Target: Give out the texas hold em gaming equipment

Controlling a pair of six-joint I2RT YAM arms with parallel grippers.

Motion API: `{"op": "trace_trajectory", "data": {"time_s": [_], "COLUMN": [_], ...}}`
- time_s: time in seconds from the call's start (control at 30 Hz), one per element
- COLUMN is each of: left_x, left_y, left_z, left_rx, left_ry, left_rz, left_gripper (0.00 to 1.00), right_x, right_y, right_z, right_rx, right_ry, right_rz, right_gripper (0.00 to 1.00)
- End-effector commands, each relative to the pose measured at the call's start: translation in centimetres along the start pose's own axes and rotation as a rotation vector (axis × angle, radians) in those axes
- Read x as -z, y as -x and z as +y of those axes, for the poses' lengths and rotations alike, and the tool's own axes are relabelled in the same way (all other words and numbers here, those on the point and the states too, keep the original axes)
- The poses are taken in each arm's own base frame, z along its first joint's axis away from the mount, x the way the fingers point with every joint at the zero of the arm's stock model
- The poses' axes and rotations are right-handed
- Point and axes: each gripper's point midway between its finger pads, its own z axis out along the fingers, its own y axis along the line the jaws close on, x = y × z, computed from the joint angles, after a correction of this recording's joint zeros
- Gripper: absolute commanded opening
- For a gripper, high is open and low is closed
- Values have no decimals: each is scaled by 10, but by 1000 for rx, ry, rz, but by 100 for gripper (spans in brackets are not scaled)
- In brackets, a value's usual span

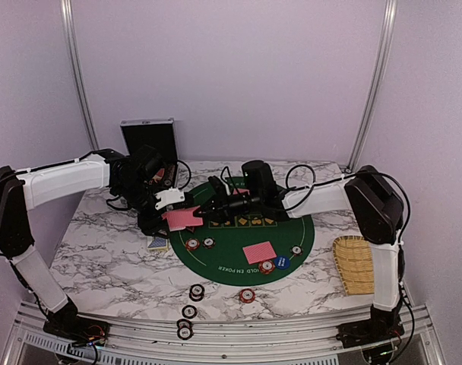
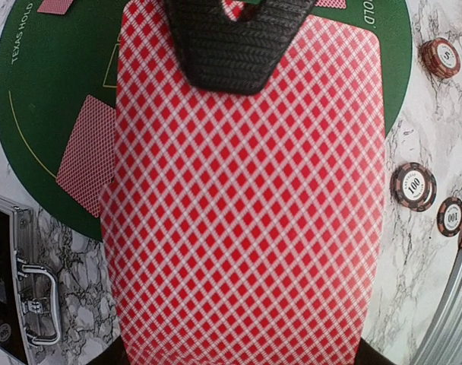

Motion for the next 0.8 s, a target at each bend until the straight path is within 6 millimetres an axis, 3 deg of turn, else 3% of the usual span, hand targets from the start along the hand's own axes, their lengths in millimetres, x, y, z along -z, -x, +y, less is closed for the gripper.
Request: {"op": "trace_trajectory", "data": {"time_s": [0.0,0.3,0.5,0.77], "left_x": [7,16,17,23], "left_y": [0,-4,-9,-10], "left_z": [2,11,7,3], "left_rx": [-7,15,18,21], "left_ry": [17,39,37,31], "left_rz": [-3,-15,-11,-14], "left_gripper": [0,0,0,0], "right_x": [13,45,66,41], "right_y": [9,28,55,87], "right_z": [17,9,-5,-40], "right_rx": [34,36,11,-32], "right_ry": [8,-30,-38,-69], "right_rz": [-12,-62,-128,-145], "right_gripper": [0,0,0,0]}}
